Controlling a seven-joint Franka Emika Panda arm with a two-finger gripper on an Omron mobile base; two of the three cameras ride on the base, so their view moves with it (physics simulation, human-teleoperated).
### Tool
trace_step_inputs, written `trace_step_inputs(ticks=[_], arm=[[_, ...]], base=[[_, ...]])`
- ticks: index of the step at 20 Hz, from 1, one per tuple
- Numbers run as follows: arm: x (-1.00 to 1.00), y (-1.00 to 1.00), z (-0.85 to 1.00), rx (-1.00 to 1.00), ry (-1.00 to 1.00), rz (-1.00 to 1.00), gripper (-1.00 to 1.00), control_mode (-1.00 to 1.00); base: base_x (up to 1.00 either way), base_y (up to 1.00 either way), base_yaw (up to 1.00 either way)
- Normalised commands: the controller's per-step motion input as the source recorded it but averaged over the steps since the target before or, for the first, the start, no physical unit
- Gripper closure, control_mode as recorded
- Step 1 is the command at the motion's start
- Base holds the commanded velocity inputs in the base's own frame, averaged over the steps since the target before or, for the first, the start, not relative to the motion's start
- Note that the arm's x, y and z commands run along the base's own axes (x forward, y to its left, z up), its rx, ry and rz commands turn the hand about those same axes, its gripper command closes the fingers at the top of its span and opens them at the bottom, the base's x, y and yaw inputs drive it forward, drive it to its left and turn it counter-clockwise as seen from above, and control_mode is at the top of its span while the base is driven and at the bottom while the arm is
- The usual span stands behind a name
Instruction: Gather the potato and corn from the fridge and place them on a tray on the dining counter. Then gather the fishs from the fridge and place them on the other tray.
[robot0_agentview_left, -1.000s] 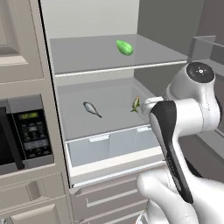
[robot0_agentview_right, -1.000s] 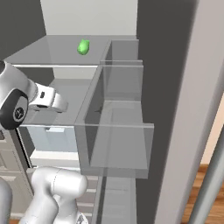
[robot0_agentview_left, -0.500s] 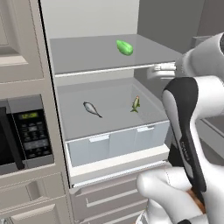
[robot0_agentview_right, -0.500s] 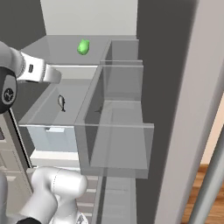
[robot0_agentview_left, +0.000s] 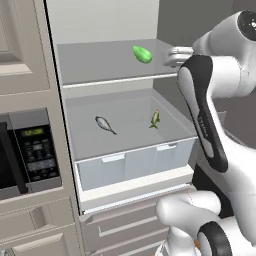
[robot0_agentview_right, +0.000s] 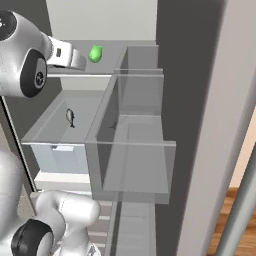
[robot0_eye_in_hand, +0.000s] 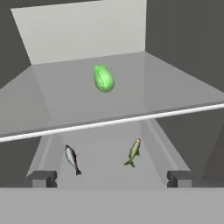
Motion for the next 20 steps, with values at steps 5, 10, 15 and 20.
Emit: trace_step_inputs(ticks=[5,10,15,20], arm=[[1.00,-0.01,-0.04,0.00,0.00,0.00,-1.00,-1.00],[1.00,0.06,-0.17,-0.01,0.00,0.00,-1.00,-1.00],[1.00,0.27,-0.10,-0.04,0.04,0.00,-1.00,-1.00],[1.00,0.01,-0.20,-0.02,0.00,0.03,-1.00,-1.00]], base=[[0.00,0.00,0.00],[0.00,0.00,0.00],[0.00,0.00,0.00],[0.00,0.00,0.00]])
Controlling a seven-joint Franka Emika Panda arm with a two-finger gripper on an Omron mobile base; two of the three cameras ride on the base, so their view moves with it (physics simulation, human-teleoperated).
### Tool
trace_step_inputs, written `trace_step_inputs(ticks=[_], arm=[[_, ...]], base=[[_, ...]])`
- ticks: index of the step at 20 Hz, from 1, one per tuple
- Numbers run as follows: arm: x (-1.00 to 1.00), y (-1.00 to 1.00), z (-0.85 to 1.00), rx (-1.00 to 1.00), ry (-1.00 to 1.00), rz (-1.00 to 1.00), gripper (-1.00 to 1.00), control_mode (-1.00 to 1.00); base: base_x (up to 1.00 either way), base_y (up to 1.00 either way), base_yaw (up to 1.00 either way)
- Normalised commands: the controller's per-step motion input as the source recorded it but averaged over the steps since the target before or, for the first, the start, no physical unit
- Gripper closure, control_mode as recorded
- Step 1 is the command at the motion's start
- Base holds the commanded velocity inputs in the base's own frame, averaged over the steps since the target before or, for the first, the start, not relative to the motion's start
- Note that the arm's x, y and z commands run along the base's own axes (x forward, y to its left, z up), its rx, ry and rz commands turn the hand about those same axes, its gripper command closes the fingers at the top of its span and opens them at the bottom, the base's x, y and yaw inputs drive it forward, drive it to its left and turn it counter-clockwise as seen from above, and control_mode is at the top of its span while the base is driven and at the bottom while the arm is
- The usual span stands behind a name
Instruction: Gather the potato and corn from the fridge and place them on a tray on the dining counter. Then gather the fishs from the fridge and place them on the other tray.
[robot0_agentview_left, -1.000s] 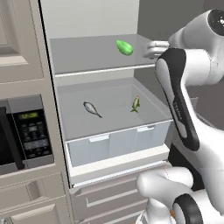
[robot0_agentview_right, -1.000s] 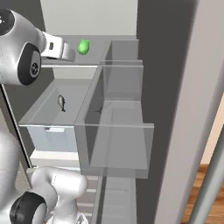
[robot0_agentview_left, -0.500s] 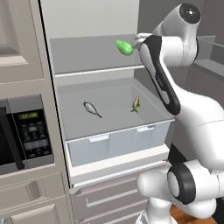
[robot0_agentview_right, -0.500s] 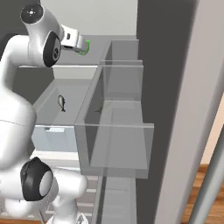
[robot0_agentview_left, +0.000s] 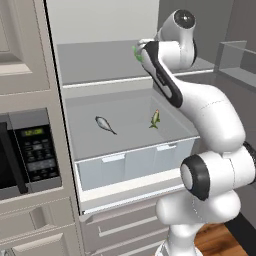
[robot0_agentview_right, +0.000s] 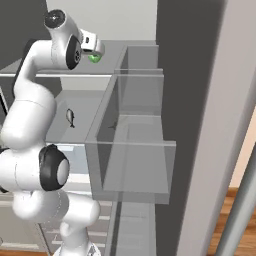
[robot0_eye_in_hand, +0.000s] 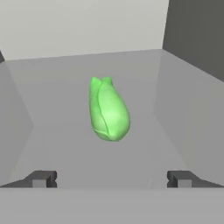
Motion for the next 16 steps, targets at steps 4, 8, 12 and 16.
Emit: trace_step_inputs(ticks=[4,8,12,16], arm=[[0.96,0.00,-0.10,0.00,0.00,0.12,-1.00,-1.00],[0.96,0.00,-0.01,0.00,0.09,0.10,-1.00,-1.00],[0.36,0.00,0.06,-0.04,0.14,0.01,-1.00,-1.00],[0.16,0.01,-0.08,0.00,0.01,0.00,-1.00,-1.00]], base=[[0.00,0.00,0.00],[0.00,0.00,0.00],[0.00,0.00,0.00],[0.00,0.00,0.00]])
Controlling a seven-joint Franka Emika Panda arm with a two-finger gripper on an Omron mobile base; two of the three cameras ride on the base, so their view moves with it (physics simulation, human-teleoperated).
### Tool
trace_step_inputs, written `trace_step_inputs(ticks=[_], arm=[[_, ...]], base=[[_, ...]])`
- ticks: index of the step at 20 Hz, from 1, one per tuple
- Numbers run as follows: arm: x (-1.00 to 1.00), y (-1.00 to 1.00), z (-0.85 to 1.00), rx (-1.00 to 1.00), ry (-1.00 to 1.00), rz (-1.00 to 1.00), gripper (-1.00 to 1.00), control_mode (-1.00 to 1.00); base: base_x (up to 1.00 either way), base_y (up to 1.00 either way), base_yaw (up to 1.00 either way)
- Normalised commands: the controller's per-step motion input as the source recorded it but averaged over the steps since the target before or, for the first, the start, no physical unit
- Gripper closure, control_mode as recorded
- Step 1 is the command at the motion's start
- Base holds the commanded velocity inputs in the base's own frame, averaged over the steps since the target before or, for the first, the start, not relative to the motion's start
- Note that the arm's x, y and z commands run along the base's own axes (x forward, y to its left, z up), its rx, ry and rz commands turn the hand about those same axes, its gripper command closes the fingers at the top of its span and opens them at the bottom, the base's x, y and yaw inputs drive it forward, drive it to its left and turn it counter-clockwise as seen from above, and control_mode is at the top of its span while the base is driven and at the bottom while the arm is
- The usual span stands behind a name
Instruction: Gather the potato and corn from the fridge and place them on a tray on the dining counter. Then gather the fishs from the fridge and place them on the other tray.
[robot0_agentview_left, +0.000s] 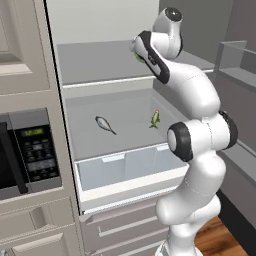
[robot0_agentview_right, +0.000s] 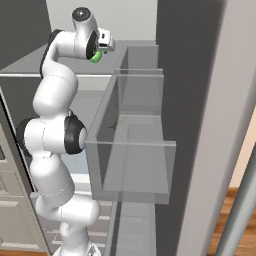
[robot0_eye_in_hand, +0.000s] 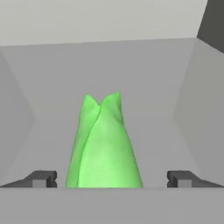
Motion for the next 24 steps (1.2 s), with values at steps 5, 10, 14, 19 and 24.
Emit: trace_step_inputs(ticks=[5,10,14,19,24], arm=[[0.03,0.21,-0.16,0.00,0.05,-0.01,-1.00,-1.00],[0.01,0.09,-0.13,0.00,0.04,-0.01,1.00,-1.00],[0.00,0.01,-0.04,0.00,0.02,0.00,1.00,-1.00],[-0.02,0.04,0.00,0.00,-0.17,0.00,1.00,-1.00],[-0.22,0.00,0.12,-0.01,-0.31,-0.04,1.00,-1.00]], base=[[0.00,0.00,0.00],[0.00,0.00,0.00],[0.00,0.00,0.00],[0.00,0.00,0.00],[0.00,0.00,0.00]])
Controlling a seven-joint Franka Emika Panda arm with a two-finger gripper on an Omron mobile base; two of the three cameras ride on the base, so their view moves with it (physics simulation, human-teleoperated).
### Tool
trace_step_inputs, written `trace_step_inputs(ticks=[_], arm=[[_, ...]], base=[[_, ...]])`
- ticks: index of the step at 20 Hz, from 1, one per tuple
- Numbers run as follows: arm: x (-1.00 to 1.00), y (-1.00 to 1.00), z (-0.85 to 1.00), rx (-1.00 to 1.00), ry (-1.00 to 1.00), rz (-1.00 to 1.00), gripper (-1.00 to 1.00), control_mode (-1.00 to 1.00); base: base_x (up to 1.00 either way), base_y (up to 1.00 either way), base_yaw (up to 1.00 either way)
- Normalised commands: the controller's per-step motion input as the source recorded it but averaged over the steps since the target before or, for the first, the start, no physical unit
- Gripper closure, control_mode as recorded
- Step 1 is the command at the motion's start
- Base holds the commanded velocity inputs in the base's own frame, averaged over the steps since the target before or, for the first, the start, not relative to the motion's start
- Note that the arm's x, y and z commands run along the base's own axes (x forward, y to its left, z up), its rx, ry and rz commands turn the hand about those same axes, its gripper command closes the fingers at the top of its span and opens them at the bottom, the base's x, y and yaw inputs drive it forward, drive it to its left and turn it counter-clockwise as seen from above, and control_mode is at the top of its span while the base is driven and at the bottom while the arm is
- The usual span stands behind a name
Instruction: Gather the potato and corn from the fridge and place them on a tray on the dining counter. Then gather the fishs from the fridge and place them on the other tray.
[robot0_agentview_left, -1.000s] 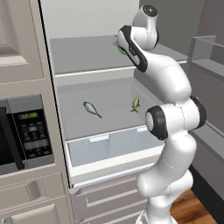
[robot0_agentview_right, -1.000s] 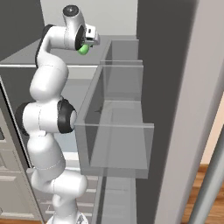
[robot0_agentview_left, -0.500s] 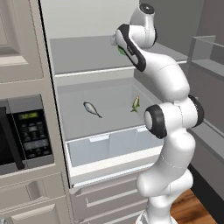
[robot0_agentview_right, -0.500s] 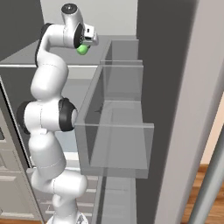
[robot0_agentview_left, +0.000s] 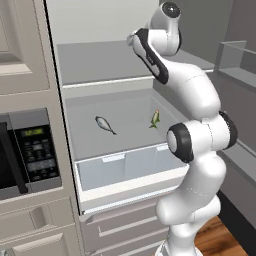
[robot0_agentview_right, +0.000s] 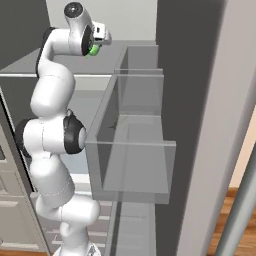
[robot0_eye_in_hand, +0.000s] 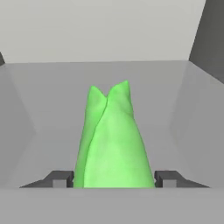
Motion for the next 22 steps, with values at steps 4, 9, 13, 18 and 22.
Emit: trace_step_inputs(ticks=[4,9,13,18,22], arm=[[-0.87,0.00,0.06,0.01,-0.44,-0.02,1.00,-1.00],[-0.43,0.00,-0.07,0.07,-0.31,-0.02,1.00,-1.00],[-0.91,0.00,0.78,0.00,0.09,-0.08,1.00,-1.00],[-1.00,0.00,0.40,0.01,0.07,-0.10,1.00,-1.00],[-1.00,0.00,-0.01,0.00,0.25,-0.04,1.00,-1.00]], base=[[0.00,0.00,0.00],[0.00,0.00,0.00],[0.00,0.00,0.00],[0.00,0.00,0.00],[0.00,0.00,0.00]])
